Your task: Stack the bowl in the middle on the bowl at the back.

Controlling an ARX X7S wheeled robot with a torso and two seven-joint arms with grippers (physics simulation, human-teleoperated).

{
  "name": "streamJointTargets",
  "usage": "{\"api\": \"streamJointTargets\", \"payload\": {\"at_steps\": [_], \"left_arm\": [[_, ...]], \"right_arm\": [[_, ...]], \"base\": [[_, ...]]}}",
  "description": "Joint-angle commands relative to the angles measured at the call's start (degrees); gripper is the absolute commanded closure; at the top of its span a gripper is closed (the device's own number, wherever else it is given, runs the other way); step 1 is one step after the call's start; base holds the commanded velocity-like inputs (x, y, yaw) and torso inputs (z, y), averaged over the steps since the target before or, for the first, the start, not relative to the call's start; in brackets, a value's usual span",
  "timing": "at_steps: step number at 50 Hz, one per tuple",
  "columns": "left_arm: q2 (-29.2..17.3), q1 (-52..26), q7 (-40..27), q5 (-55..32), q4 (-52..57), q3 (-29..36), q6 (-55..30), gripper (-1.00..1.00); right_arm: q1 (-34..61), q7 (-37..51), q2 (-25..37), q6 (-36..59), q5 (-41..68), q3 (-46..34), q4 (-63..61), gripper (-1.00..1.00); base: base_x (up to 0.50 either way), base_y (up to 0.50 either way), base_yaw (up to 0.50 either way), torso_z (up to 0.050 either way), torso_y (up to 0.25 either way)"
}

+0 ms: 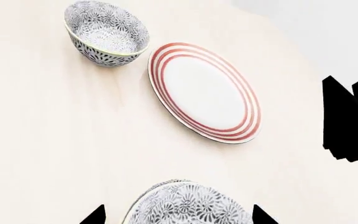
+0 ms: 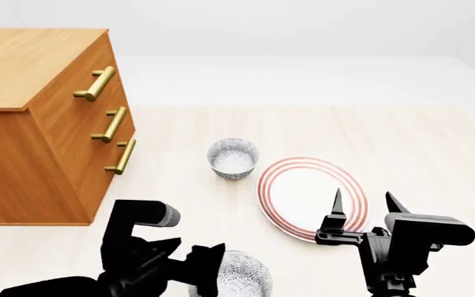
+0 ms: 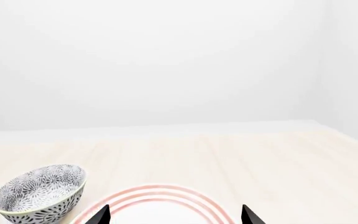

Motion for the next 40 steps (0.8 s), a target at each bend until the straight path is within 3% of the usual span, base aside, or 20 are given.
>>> {"api": "streamJointTargets", "payload": {"at_steps": [1,8,15,33,40], "left_arm": [[-4.1,0.5,4.0,-1.1,6.6,-6.5,4.4,-1.0],[-6.1,3.2,7.9,5.4,10.7,-11.7,9.3,-1.0],[-5.1,6.1,7.4,19.3,13.7,-15.0,14.2,-1.0],[-1.1,14.1,-1.8,49.5,16.6,-21.3,25.2,-1.0],[-0.1,16.4,-4.7,53.0,15.7,-24.7,28.2,-1.0]], "right_arm": [[0.0,0.3,0.2,0.1,0.2,-0.1,-0.4,-1.0],[-0.3,0.9,0.6,0.7,0.4,0.1,-1.8,-1.0],[-1.4,2.1,1.5,2.2,0.9,0.8,-6.3,-1.0],[-5.4,7.7,4.4,6.2,1.8,5.5,-22.8,-1.0],[-7.4,9.8,5.8,7.9,2.1,7.3,-31.0,-1.0]], "base": [[0.0,0.0,0.0,0.0,0.0],[0.0,0.0,0.0,0.0,0.0],[0.0,0.0,0.0,0.0,0.0],[0.0,0.0,0.0,0.0,0.0],[0.0,0.0,0.0,0.0,0.0]]}}
